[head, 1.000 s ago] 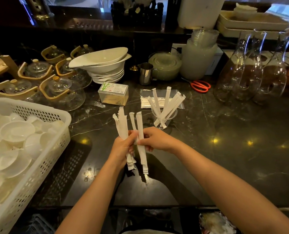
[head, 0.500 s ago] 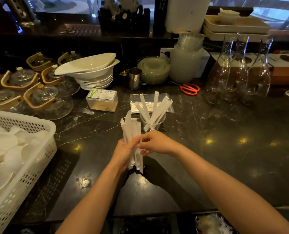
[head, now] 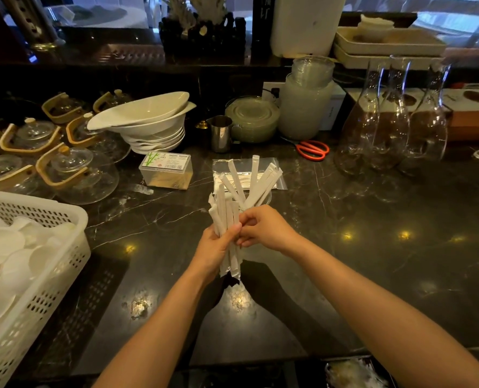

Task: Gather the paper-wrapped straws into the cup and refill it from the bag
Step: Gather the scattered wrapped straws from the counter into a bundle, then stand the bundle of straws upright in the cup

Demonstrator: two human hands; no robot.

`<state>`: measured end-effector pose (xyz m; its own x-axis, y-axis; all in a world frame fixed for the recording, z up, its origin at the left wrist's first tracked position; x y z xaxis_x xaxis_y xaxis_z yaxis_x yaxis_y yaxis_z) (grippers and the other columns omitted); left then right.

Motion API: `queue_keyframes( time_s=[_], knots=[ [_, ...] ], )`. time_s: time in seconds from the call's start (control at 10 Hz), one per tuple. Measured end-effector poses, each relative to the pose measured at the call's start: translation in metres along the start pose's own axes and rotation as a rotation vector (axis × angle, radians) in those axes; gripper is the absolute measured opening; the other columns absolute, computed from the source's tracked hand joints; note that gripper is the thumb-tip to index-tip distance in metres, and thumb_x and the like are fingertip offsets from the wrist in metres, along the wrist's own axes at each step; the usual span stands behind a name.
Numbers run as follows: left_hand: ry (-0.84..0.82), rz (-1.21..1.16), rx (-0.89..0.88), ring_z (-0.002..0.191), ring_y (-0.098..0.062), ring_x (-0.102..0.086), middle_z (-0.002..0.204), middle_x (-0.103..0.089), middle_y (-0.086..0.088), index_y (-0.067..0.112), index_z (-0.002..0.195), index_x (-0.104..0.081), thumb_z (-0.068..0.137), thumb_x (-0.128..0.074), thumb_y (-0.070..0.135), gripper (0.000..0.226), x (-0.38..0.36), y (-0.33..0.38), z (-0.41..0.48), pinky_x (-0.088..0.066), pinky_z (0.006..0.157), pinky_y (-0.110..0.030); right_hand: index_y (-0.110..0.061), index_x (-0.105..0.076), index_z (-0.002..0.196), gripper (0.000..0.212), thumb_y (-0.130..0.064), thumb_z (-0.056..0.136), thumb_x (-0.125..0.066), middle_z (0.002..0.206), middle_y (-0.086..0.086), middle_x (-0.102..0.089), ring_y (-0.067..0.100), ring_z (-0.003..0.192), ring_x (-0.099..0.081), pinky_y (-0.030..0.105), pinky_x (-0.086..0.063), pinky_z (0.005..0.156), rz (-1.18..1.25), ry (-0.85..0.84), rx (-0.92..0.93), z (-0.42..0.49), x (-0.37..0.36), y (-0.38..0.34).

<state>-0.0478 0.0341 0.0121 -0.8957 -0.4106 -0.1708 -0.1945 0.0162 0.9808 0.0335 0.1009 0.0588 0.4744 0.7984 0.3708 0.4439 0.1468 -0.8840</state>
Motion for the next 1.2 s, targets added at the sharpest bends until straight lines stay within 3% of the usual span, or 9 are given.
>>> queue_keyframes(
  time_s=[0.2, 0.3, 0.5, 0.6, 0.7, 0.8, 0.9, 1.1, 1.2],
  knots=[
    [0.024, 0.113, -0.018, 0.053, -0.006, -0.062, 0.057, -0.068, 0.006, 0.023, 0.088, -0.058, 0.086, -0.050, 0.020, 0.008, -0.003, 0.003, 0.002, -0.051, 0.052, -0.017, -0.012, -0.060, 0.093, 0.022, -0.021, 0.074, -0.069, 0.071, -0.006, -0.057, 0.005, 0.064, -0.055, 0.015, -0.046, 0.057, -0.240, 0.114, 0.075, -0.001, 0.019, -0.011],
    [0.022, 0.183, -0.058, 0.056, -0.013, -0.057, 0.061, -0.059, 0.001, 0.021, 0.079, -0.058, 0.087, -0.051, 0.014, 0.012, -0.009, 0.010, 0.001, -0.049, 0.050, -0.017, -0.019, -0.050, 0.107, 0.047, -0.029, 0.068, -0.074, 0.089, -0.009, -0.053, 0.004, 0.078, -0.051, 0.016, -0.041, 0.065, -0.138, 0.091, 0.114, -0.002, 0.019, -0.015],
    [0.026, 0.300, -0.061, 0.071, 0.000, -0.048, 0.095, -0.049, -0.006, -0.007, 0.115, -0.047, 0.082, -0.048, -0.009, 0.033, -0.019, 0.010, -0.001, -0.044, 0.055, 0.000, -0.011, -0.061, 0.094, 0.023, -0.011, 0.073, -0.071, 0.086, -0.004, -0.064, 0.004, 0.081, -0.062, 0.015, -0.053, 0.069, 0.096, -0.032, 0.224, -0.006, -0.003, -0.023],
    [0.019, 0.277, -0.039, 0.070, 0.005, -0.059, 0.087, -0.049, 0.010, -0.010, 0.122, -0.039, 0.079, -0.050, -0.012, 0.045, -0.012, 0.003, -0.001, -0.042, 0.056, 0.001, 0.003, -0.060, 0.092, 0.022, -0.006, 0.074, -0.069, 0.092, 0.023, -0.066, 0.026, 0.090, -0.064, 0.033, -0.053, 0.079, 0.147, 0.054, 0.244, -0.004, -0.004, -0.020],
    [0.025, 0.317, -0.024, 0.098, -0.014, -0.056, 0.090, -0.051, 0.004, -0.011, 0.114, -0.043, 0.081, -0.050, -0.010, 0.034, -0.017, -0.001, 0.002, -0.044, 0.061, -0.003, -0.011, -0.058, 0.094, 0.027, -0.005, 0.071, -0.071, 0.103, 0.024, -0.065, 0.027, 0.097, -0.063, 0.029, -0.052, 0.082, 0.183, 0.035, 0.246, -0.004, -0.008, -0.013],
    [0.111, 0.235, -0.046, 0.088, -0.008, -0.052, 0.078, -0.046, 0.003, 0.003, 0.081, -0.052, 0.082, -0.046, -0.010, 0.015, -0.024, 0.002, 0.003, -0.041, 0.056, 0.000, -0.027, -0.053, 0.094, 0.038, -0.006, 0.069, -0.073, 0.098, 0.006, -0.065, 0.015, 0.094, -0.064, 0.021, -0.054, 0.078, 0.216, 0.006, 0.250, -0.004, -0.011, -0.009],
    [-0.038, 0.261, 0.017, 0.074, -0.003, -0.048, 0.079, -0.046, 0.011, 0.032, 0.076, -0.044, 0.080, -0.050, -0.010, 0.042, -0.013, -0.012, 0.001, -0.044, 0.055, -0.002, -0.034, -0.050, 0.095, 0.044, -0.007, 0.068, -0.074, 0.093, -0.004, -0.065, 0.008, 0.091, -0.064, 0.018, -0.054, 0.075, 0.220, 0.007, 0.240, -0.003, -0.014, -0.004],
    [-0.055, 0.316, -0.008, 0.095, -0.010, -0.055, 0.097, -0.053, -0.005, 0.000, 0.109, -0.049, 0.084, -0.044, -0.009, 0.027, -0.018, -0.012, 0.004, -0.046, 0.068, -0.009, -0.028, -0.050, 0.098, 0.045, -0.002, 0.069, -0.072, 0.086, -0.006, -0.067, -0.001, 0.081, -0.066, 0.014, -0.053, 0.071, 0.243, 0.026, 0.203, 0.001, -0.018, 0.010],
    [-0.124, 0.325, -0.034, 0.082, 0.015, -0.059, 0.093, -0.055, 0.003, 0.000, 0.115, -0.048, 0.083, -0.044, -0.011, 0.034, -0.015, -0.012, 0.004, -0.046, 0.065, -0.005, -0.007, -0.057, 0.098, 0.030, 0.002, 0.072, -0.069, 0.084, 0.003, -0.068, 0.002, 0.079, -0.067, 0.014, -0.052, 0.074, 0.293, 0.021, 0.158, 0.005, -0.019, 0.019]
  ],
)
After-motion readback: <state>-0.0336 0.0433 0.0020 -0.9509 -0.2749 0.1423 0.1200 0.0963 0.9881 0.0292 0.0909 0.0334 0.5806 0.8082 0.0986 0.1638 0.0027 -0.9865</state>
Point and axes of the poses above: each hand's wrist, its own z-axis towards the middle knuckle, its own x-axis out of the back of the hand, y = z × x, the point moved 5 cm from there along z, towards the middle knuckle
